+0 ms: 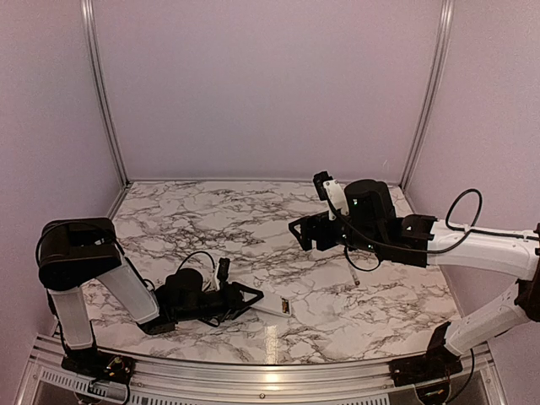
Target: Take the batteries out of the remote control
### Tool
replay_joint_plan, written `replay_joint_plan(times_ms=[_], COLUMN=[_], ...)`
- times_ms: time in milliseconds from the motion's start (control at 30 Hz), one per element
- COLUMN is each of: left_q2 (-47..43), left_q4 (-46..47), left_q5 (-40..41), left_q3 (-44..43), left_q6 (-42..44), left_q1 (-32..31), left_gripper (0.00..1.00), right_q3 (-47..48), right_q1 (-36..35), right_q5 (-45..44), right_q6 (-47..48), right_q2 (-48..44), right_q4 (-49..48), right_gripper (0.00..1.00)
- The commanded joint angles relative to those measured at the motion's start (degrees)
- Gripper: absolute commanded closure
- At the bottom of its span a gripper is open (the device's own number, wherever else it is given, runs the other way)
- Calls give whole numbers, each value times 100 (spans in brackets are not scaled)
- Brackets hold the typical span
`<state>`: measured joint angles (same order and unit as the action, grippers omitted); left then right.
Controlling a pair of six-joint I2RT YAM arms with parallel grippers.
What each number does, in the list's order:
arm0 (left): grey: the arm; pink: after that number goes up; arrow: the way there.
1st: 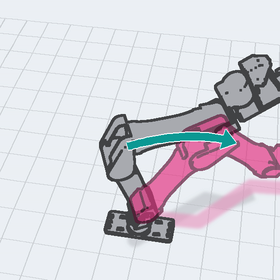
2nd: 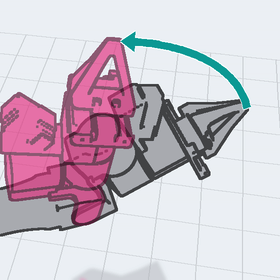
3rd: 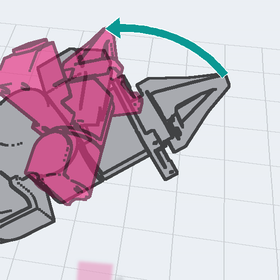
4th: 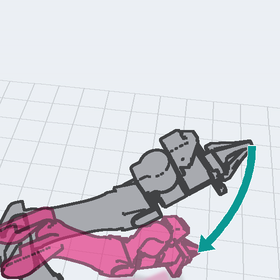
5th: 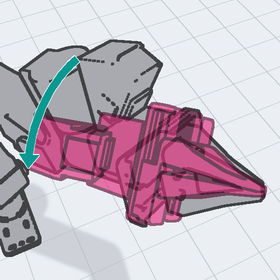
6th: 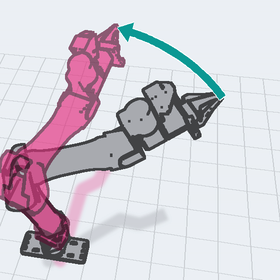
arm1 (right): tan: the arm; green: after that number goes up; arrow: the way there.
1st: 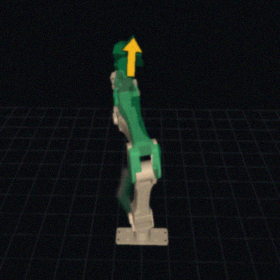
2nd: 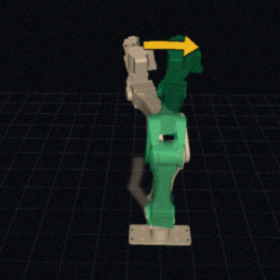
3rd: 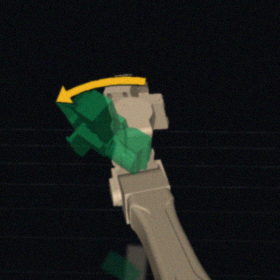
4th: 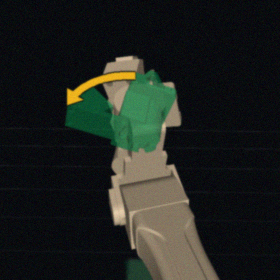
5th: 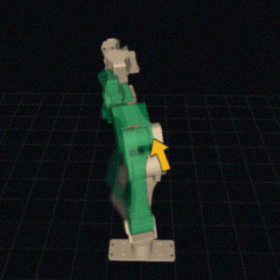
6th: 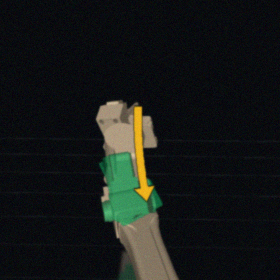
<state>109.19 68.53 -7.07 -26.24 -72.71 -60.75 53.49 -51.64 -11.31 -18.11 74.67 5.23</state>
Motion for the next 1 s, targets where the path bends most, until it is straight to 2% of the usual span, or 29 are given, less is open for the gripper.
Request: replay_joint_plan(times_ms=[0,100,500,567,600,667,700,800,833,967], left_q2=[-36,-7,-704,-795,-833,-896,-910,-970,-989,-1145], left_q4=[-456,-561,-1560,-1745,-1830,-2005,-2073,-2240,-2284,-2493], left_q5=[52,58,742,945,1003,1059,1092,1215,1255,1435], left_q3=[-186,-232,-83,-75,-77,-107,-128,-145,-145,-148], left_q6=[215,230,441,483,516,550,580,637,653,745], left_q1=[-33,-33,-29,-33,-33,-33,-33,-41,-42,-58], left_gripper=[65,63,43,38,27,22,13,8,3,1], right_q3=[191,195,196,196,205,215,219,214,218,222], right_q1=[-31,-31,-35,-31,-31,-31,-31,-30,-31,-31], right_q5=[-88,-92,-126,-125,-121,-126,-133,-143,-143,-143], right_q6=[68,71,137,155,160,172,177,192,196,209], right_q2=[-76,-76,-89,-85,-77,-74,-71,-69,-63,-61], right_q4=[139,147,184,186,191,205,207,211,219,226], right_gripper=[8,8,8,8,8,7,7,8,8,7])
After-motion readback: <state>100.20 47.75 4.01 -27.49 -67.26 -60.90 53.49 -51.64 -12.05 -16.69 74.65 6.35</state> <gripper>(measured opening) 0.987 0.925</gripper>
